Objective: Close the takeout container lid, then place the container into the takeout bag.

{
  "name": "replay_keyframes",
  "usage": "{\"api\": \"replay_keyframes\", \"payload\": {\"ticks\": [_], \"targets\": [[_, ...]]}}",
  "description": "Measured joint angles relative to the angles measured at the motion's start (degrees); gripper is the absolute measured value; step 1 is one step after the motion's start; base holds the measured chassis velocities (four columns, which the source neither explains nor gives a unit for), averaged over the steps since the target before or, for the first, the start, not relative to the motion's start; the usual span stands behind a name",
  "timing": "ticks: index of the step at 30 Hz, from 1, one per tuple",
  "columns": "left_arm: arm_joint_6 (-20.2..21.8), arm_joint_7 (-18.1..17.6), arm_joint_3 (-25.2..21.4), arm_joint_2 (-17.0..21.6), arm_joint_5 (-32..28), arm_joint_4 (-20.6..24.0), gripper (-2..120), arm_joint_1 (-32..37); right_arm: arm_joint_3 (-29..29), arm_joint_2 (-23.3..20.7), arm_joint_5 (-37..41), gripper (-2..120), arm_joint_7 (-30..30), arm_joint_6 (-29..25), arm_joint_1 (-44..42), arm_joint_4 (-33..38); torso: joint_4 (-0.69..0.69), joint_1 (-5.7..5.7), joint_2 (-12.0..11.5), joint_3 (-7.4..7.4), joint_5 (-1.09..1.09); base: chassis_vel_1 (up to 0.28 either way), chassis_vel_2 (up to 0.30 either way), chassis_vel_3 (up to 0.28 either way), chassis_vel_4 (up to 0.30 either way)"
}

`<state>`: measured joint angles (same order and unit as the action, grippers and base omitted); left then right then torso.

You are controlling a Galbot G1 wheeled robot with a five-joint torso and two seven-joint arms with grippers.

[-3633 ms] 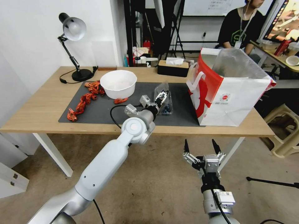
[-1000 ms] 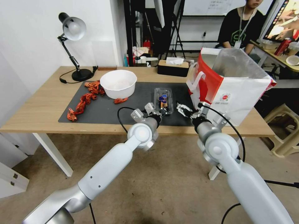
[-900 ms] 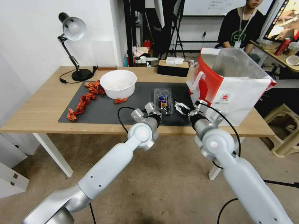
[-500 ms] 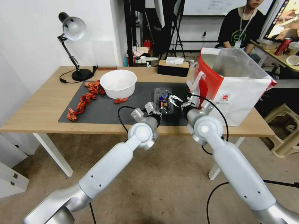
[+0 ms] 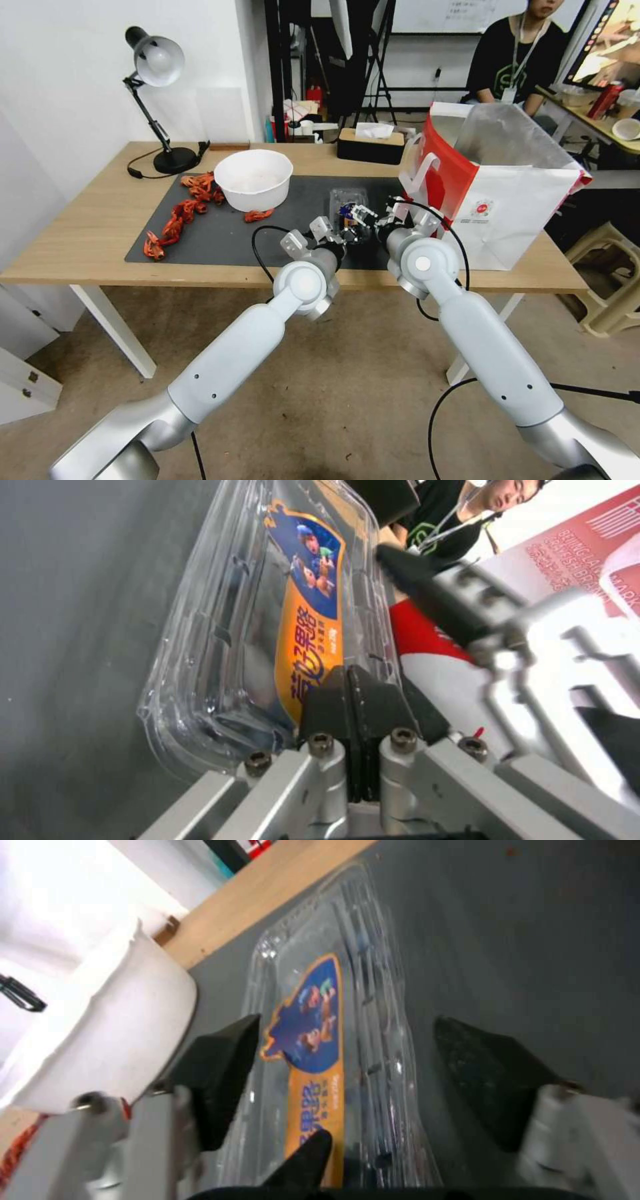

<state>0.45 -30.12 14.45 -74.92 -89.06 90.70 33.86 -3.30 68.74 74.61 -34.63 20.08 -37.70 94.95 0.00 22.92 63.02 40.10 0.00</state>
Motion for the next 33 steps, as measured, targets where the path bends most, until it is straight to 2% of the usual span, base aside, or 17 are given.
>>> {"api": "replay_keyframes", "payload": {"ticks": [1, 3, 5, 7, 8, 10, 12, 20, 33], "targets": [[-0.01, 0.01, 0.09, 0.03, 0.0, 0.01, 0, 0.0, 0.0, 0.3, -0.18, 58, -0.02, 0.31, -0.01, -0.54, 0.0, 0.0, 0.0, 0.0, 0.0, 0.0, 0.0, 0.0, 0.0], [-0.02, 0.02, 0.22, 0.04, 0.02, 0.05, 0, -0.03, 0.02, 0.69, -0.54, 49, 0.0, 0.42, -0.05, -1.24, 0.0, 0.0, 0.0, 0.0, 0.0, 0.0, 0.0, 0.0, 0.0], [-0.03, 0.03, 0.25, 0.05, 0.02, 0.07, 0, -0.05, 0.02, 0.84, -0.63, 46, 0.01, 0.44, -0.05, -1.42, -0.01, 0.0, 0.0, 0.0, 0.0, 0.0, 0.0, 0.0, 0.0], [-0.06, 0.04, 0.38, 0.07, 0.04, 0.12, 0, -0.06, 0.02, 1.25, -0.87, 36, 0.08, 0.49, -0.05, -1.91, 0.0, 0.0, 0.0, 0.0, 0.0, 0.0, 0.0, 0.0, 0.0], [-0.06, 0.04, 0.38, 0.07, 0.04, 0.12, 0, -0.06, 0.02, 1.25, -0.87, 36, 0.08, 0.49, -0.05, -1.91, 0.0, 0.0, 0.0, 0.0, 0.0, 0.0, 0.0, 0.0, 0.0], [-0.08, 0.05, 0.49, 0.11, 0.16, 0.17, 0, -0.07, 0.05, 1.56, -1.43, 27, 0.24, 0.51, -0.01, -2.41, 0.0, 0.0, 0.0, 0.0, 0.0, 0.0, 0.0, 0.0, 0.0], [-0.09, 0.06, 0.53, 0.12, 0.23, 0.19, 0, -0.08, 0.08, 1.66, -1.62, 24, 0.32, 0.51, 0.01, -2.56, 0.0, 0.0, 0.0, 0.0, 0.0, 0.0, 0.0, 0.0, 0.0], [-0.2, 0.14, 0.76, 0.28, 0.86, 0.25, 0, -0.12, 0.2, 2.28, -2.88, 1, 0.76, 0.43, 0.22, -3.48, 0.0, 0.0, 0.0, 0.0, 0.0, 0.0, 0.0, 0.0, 0.0], [-1.01, 1.3, 0.92, 1.03, 3.84, 0.68, 0, 0.08, 0.08, 2.12, -3.36, 0, 0.9, 0.32, -0.32, -3.24, 0.0, 0.0, 0.02, 0.0, 0.0, 0.0, 0.0, 0.0, 0.0]]}}
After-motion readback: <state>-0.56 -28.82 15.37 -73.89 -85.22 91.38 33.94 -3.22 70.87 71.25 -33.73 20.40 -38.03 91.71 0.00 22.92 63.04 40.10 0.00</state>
